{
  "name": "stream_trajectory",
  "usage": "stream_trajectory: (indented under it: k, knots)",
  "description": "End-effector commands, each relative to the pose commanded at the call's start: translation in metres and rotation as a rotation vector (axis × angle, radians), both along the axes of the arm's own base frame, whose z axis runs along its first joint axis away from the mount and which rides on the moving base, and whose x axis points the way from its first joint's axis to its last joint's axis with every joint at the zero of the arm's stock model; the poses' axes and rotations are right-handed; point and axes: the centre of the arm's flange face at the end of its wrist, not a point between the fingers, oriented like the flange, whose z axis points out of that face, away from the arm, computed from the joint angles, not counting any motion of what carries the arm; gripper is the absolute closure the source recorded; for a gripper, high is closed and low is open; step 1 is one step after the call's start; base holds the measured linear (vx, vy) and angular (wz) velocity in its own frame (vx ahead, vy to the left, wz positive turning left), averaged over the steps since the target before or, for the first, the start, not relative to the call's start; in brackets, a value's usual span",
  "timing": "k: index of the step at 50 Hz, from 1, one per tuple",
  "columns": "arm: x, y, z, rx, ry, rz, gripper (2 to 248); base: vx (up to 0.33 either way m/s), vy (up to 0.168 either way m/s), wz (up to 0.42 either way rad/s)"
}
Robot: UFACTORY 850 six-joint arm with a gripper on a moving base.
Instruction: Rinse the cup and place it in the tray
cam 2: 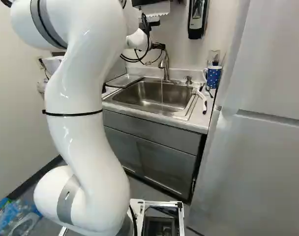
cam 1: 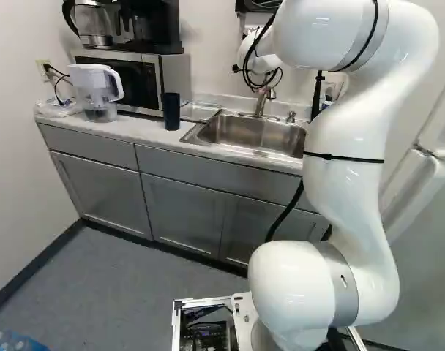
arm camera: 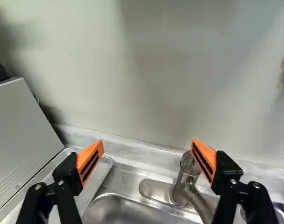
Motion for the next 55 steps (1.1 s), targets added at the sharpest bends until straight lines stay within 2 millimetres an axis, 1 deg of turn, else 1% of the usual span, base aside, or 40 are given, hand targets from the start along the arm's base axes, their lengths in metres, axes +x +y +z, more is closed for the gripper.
stream_trajectory:
  k: [14,36,55]
  knots:
    - [-0.027,-0.004,0.003,0.001,0.01,-0.011,3,0.0,0.0,0.0]
    - [-0.067,-0.022,0.007,0.002,0.017,-0.047,3,0.0,0.0,0.0]
    - [-0.104,-0.033,0.006,0.007,0.048,-0.076,3,0.0,0.0,0.0]
